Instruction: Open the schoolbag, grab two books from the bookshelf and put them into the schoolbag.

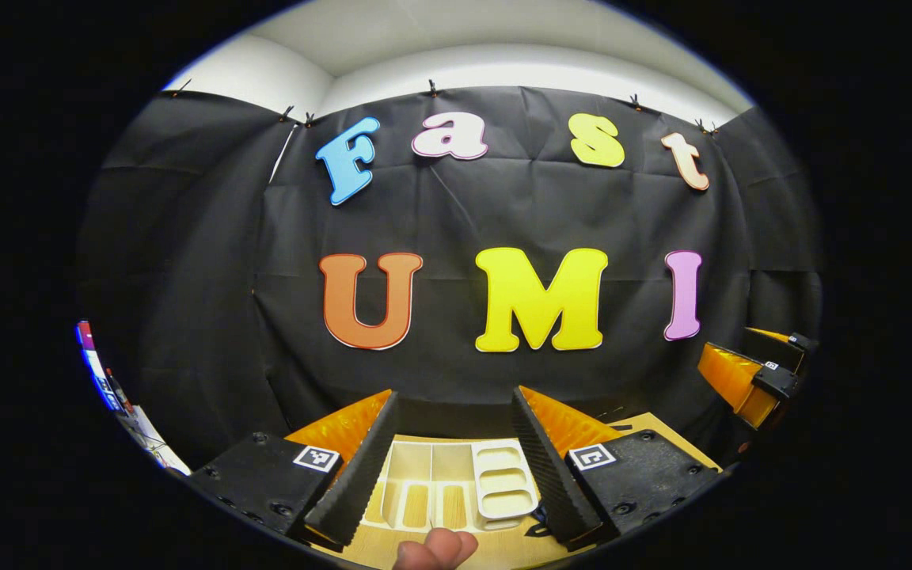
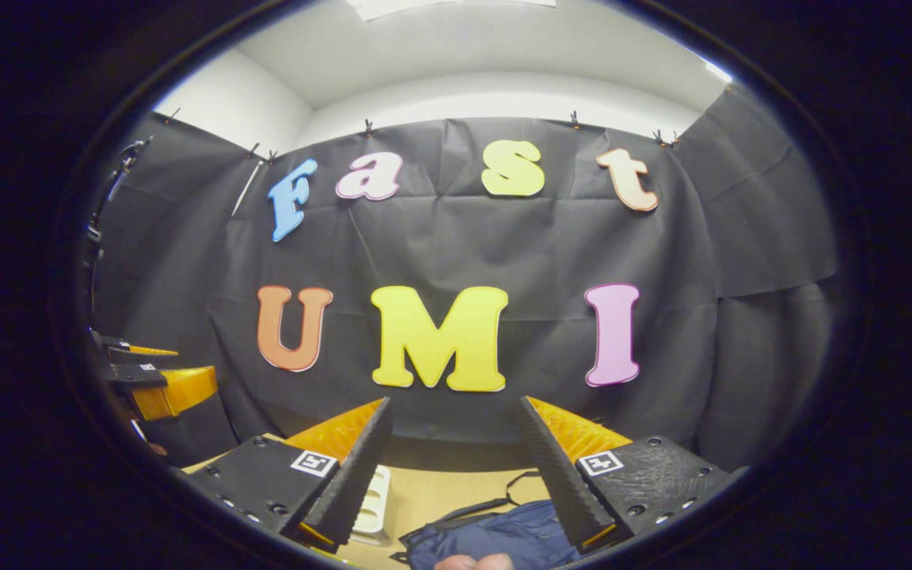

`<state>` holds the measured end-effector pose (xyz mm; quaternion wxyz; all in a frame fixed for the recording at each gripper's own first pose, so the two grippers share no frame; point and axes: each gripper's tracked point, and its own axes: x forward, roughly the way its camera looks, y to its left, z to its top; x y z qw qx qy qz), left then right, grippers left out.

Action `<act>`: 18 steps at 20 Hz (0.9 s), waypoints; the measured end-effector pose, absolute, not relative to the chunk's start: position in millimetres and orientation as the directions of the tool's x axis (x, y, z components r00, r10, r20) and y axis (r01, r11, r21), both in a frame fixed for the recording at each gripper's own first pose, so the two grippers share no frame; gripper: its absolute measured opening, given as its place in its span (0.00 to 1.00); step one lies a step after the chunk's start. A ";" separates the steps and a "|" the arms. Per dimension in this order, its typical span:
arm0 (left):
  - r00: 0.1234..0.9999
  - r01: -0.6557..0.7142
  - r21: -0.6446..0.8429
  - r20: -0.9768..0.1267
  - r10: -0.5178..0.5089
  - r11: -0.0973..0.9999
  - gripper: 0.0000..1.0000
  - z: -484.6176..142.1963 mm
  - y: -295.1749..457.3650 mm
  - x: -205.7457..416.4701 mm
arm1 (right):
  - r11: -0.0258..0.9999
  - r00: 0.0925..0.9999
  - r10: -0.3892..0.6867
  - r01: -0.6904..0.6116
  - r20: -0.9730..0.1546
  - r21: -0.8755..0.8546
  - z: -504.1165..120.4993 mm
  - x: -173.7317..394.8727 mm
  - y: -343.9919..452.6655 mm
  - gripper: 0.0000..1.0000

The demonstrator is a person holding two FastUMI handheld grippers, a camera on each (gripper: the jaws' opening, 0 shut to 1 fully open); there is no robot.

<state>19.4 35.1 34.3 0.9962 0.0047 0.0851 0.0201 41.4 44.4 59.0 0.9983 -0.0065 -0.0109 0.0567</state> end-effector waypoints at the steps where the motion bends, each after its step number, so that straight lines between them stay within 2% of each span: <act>1: 0.985 -0.040 0.013 -0.166 0.041 0.999 0.89 34.1 36.9 18.9 | 0.993 0.993 0.114 -0.114 0.019 -0.013 57.8 40.6 44.7 0.94; 10: 0.984 -0.048 -0.003 -0.171 0.046 0.999 0.92 28.4 41.5 17.9 | 0.993 0.993 0.121 -0.121 0.011 -0.012 55.7 41.0 52.4 0.95; 18: 0.984 -0.054 -0.003 -0.171 0.052 0.999 0.89 26.6 41.8 15.4 | 0.992 0.992 0.130 -0.130 0.003 -0.006 50.2 41.0 56.1 0.95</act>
